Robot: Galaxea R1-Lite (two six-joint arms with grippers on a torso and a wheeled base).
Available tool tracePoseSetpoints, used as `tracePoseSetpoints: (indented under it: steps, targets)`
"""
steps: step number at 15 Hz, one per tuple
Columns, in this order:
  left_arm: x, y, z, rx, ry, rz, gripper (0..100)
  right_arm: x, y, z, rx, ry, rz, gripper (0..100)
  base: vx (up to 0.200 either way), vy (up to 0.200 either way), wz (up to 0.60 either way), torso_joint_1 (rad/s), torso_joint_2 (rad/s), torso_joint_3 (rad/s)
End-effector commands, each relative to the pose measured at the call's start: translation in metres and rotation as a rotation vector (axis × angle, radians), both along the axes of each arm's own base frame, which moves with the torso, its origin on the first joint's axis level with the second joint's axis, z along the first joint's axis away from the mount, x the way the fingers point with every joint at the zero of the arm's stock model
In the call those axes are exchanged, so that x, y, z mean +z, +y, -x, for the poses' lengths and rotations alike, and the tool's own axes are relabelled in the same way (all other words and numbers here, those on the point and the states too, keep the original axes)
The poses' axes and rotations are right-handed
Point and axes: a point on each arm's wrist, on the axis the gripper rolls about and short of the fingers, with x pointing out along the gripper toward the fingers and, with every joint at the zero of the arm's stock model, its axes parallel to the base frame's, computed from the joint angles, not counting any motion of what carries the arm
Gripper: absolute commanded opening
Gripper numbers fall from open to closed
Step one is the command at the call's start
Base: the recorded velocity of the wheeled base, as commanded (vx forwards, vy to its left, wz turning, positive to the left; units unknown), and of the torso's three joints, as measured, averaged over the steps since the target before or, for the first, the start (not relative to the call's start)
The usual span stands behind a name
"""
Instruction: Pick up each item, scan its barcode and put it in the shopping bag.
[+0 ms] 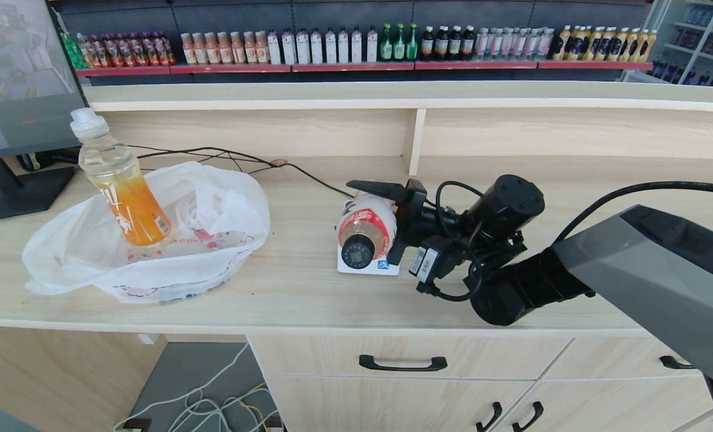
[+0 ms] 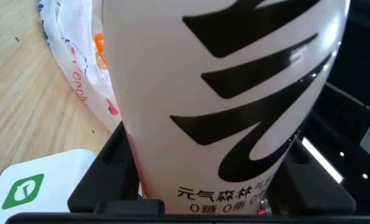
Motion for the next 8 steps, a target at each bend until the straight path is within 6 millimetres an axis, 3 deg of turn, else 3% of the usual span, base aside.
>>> tracePoseSetpoints:
  steps: [1, 8]
  targets:
    - [0.0000, 0.0000, 0.0000, 0.000, 0.000, 0.001, 100, -0.0001, 0.0002, -0.0004, 0.001, 0.001, 0.001, 0, 0.000, 0.000, 0.00, 0.000, 0.00, 0.000]
    - [0.0000, 0.0000, 0.0000, 0.000, 0.000, 0.001, 100, 0.0055, 0.0009, 0.0007, -0.004, -0.009, -0.011, 0, 0.000, 0.000, 0.00, 0.000, 0.00, 0.000]
